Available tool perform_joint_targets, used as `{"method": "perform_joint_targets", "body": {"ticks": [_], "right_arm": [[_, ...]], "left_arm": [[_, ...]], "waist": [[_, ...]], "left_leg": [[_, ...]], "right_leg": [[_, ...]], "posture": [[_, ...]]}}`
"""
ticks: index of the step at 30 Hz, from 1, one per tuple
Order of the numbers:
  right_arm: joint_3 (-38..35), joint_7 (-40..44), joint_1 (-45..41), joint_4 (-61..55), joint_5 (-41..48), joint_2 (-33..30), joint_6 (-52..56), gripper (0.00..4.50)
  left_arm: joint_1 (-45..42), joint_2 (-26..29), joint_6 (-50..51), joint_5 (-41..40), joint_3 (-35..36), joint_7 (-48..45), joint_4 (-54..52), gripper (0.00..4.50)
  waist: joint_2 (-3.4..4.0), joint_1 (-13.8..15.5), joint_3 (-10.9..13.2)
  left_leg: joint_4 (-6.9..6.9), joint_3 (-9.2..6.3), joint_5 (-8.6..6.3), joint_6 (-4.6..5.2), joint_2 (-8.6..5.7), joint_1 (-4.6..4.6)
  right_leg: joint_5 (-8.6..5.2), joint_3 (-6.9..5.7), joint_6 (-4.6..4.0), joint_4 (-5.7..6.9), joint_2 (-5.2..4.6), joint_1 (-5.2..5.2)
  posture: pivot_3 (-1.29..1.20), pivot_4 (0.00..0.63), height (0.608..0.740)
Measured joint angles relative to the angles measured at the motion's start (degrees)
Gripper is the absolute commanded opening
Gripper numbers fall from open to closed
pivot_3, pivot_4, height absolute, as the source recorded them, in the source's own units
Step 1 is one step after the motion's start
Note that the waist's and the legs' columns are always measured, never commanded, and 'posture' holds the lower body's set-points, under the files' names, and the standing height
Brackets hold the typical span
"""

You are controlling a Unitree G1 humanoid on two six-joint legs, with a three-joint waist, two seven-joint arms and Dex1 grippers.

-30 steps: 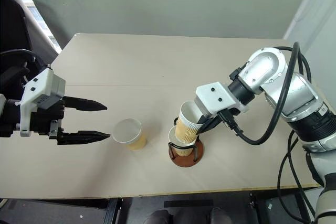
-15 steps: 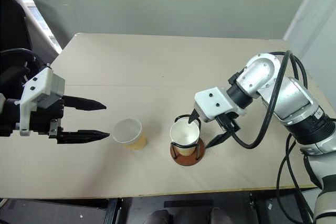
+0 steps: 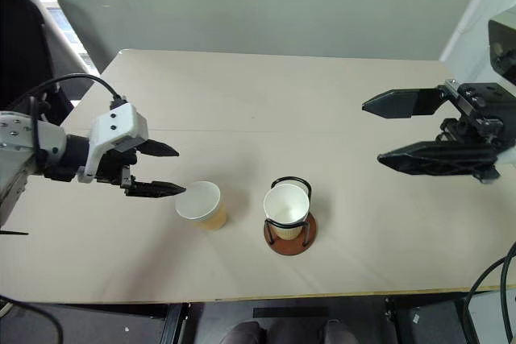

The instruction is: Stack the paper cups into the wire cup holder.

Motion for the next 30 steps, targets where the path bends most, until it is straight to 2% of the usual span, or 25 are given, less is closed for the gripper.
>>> {"method": "perform_joint_targets", "body": {"ticks": [6,12,16,25,30], "right_arm": [[-2.19,-10.84,8.13,-8.40,6.47,-0.37,0.58,4.48],[-4.19,-16.32,11.89,-11.30,10.97,-3.31,-1.19,4.48],[-4.42,-18.61,14.43,-13.34,12.10,-4.74,-2.65,4.50],[-5.48,-20.69,19.12,-15.24,12.32,-7.67,-5.26,4.50],[-8.12,-20.32,21.40,-15.23,12.15,-9.91,-5.77,4.50]], "left_arm": [[-4.77,-6.00,-0.91,6.41,-7.95,-2.09,3.35,4.42],[-6.87,-9.79,-3.42,13.30,-11.92,-2.18,7.34,4.42],[-6.98,-11.73,-4.58,14.74,-12.73,-3.46,7.86,3.56],[-9.15,-12.57,-5.86,15.69,-12.73,-8.38,8.91,0.17],[-11.17,-12.39,-8.61,14.01,-12.41,-14.22,10.65,0.08]], "waist": [[0.00,-0.19,0.00],[-0.01,-0.16,-0.01],[-0.02,-0.07,-0.01],[-0.03,0.06,-0.02],[-0.04,0.19,-0.02]], "left_leg": [[0.13,-0.06,0.00,0.05,0.00,-0.08],[0.13,-0.10,0.00,0.06,0.01,-0.12],[0.17,-0.10,-0.01,0.11,0.00,-0.20],[0.18,-0.09,-0.02,0.13,0.00,-0.20],[0.19,-0.09,-0.04,0.17,0.00,-0.23]], "right_leg": [[0.12,0.01,0.21,-0.04,-0.01,0.00],[0.14,-0.02,0.25,-0.08,-0.01,0.01],[0.19,-0.02,0.33,-0.15,-0.01,0.01],[0.23,-0.01,0.40,-0.18,-0.01,0.01],[0.24,-0.01,0.42,-0.20,-0.02,0.01]], "posture": [[0.00,0.150,0.740],[0.00,0.150,0.740],[0.00,0.150,0.740],[0.00,0.150,0.740],[0.00,0.150,0.740]]}}
